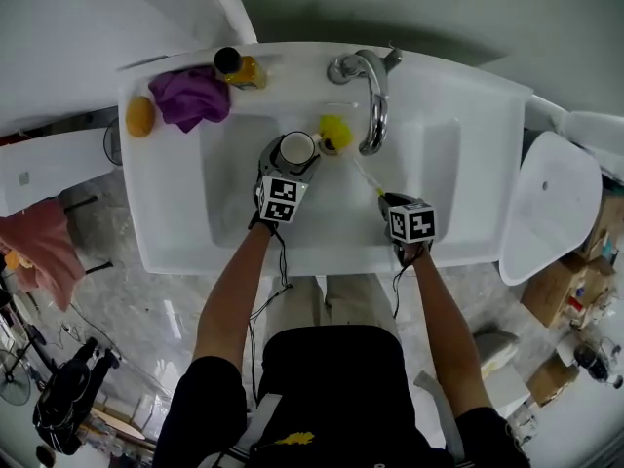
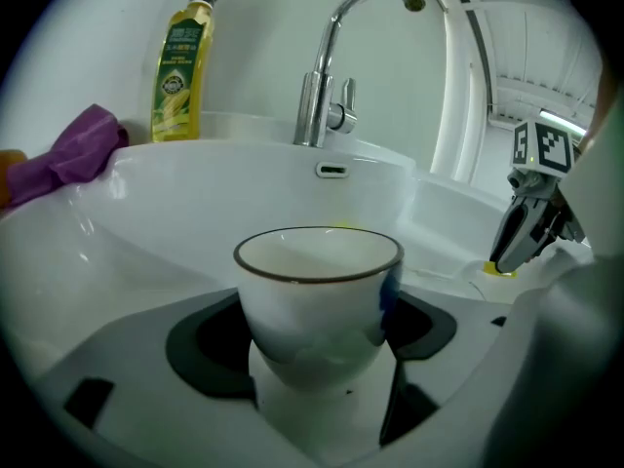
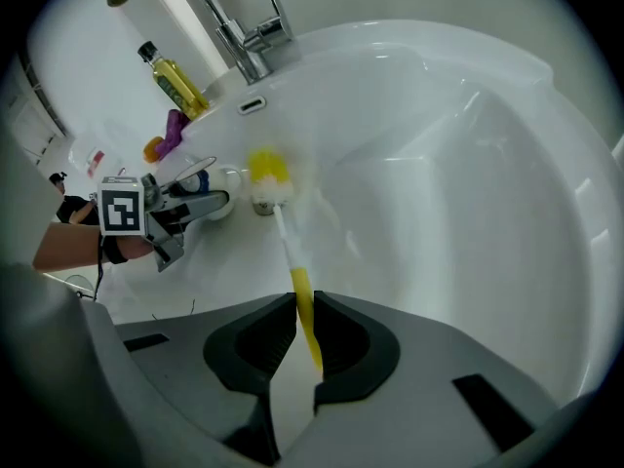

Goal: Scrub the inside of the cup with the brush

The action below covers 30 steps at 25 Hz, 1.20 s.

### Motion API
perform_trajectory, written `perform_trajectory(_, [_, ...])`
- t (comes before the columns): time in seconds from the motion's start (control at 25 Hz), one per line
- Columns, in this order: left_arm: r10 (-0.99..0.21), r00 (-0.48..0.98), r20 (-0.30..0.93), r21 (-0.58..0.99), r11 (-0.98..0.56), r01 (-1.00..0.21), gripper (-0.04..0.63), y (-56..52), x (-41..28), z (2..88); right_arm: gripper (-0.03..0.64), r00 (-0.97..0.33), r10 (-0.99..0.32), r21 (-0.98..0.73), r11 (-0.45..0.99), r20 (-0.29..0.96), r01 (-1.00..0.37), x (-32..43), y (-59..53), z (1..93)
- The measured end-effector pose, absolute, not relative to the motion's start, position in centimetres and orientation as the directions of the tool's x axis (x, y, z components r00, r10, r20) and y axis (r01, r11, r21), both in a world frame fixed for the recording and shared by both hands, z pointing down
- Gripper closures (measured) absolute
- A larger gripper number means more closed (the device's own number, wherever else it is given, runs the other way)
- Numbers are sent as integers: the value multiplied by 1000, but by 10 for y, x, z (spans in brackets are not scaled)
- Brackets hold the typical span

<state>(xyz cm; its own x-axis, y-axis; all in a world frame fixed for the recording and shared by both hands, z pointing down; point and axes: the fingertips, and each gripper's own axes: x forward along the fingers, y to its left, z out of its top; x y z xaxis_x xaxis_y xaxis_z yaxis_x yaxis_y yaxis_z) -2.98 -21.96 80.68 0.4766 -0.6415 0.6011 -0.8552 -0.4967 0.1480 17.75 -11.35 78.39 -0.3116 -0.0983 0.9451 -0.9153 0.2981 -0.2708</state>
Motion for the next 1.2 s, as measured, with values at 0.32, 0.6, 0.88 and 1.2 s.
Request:
perform_trajectory(0.32, [-640, 435, 633, 136, -462, -877, 193, -213, -34, 812, 538, -143, -29, -124, 355, 989, -927, 180, -113, 813])
perform_trajectory(0.6, [-544, 422, 725, 160, -463, -872, 193, -191, -33, 830, 523, -85, 35, -92, 361, 996, -928, 183, -109, 814])
perform_trajectory(0.88, [-489, 395, 778, 220, -377, -900, 193, -168, -54, 817, 502, -254, 10, -253, 117, 967, -960, 185, -97, 784])
perform_trajectory(1.2, [-527, 468, 709, 290, -386, -875, 209, -134, -95, 694, 569, -270, -223, -249, 118, 937, -961, 159, -98, 688])
